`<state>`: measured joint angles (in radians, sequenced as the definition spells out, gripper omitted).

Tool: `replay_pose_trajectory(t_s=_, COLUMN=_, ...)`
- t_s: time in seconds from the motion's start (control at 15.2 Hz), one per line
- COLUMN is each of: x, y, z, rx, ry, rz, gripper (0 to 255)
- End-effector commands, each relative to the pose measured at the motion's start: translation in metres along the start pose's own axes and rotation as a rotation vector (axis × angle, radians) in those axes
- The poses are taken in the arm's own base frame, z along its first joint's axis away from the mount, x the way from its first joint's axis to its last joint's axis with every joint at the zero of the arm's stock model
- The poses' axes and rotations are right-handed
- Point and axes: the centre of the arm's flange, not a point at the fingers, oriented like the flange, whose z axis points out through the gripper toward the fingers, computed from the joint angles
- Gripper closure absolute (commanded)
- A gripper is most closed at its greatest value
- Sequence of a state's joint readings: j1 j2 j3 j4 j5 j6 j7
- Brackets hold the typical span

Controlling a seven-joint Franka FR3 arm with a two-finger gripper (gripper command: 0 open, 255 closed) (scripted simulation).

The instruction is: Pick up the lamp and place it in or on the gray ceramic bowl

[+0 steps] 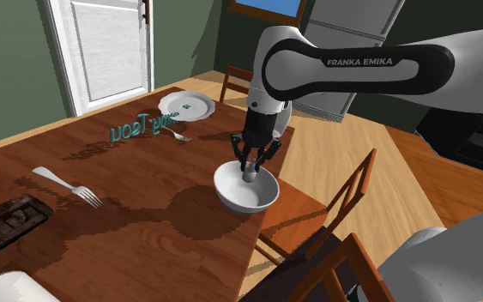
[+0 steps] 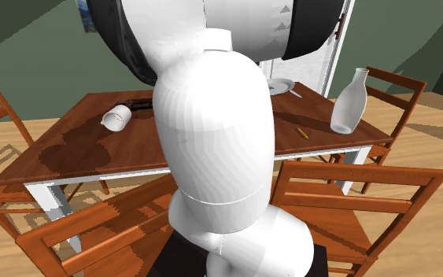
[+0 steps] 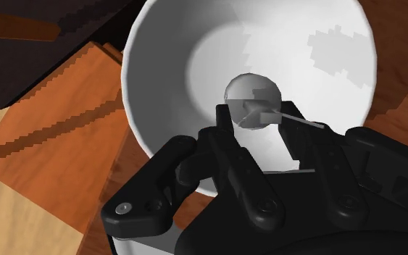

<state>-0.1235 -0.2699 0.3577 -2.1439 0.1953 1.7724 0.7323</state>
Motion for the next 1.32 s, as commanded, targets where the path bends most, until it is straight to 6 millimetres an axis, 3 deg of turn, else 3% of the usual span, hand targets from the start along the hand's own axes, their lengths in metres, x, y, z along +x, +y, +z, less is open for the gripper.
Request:
replay_pose_trajectory(t_s=0.0, x=0.000, y=0.000, z=0.000, rx=0.000, ry=0.000, rz=0.000, gripper=255)
replay_pose_trajectory(t_s=0.13, x=0.000, y=0.000, z=0.000, rx=0.000, ry=0.000, rz=0.000, gripper=255)
replay_pose_trajectory(t_s=0.2, x=0.000, y=0.000, z=0.000, rx=0.000, ry=0.000, rz=0.000, gripper=0)
replay_pose_trajectory(t_s=0.53, x=0.000, y=0.000, z=0.000, rx=0.000, ry=0.000, rz=0.000, gripper=0)
replay_pose_trajectory(t_s=0.79, x=0.000, y=0.000, z=-0.050, rx=0.000, ry=0.000, rz=0.000, gripper=0)
replay_pose_trajectory(t_s=1.25, x=0.000, y=0.000, z=-0.050, rx=0.000, ry=0.000, rz=0.000, gripper=0)
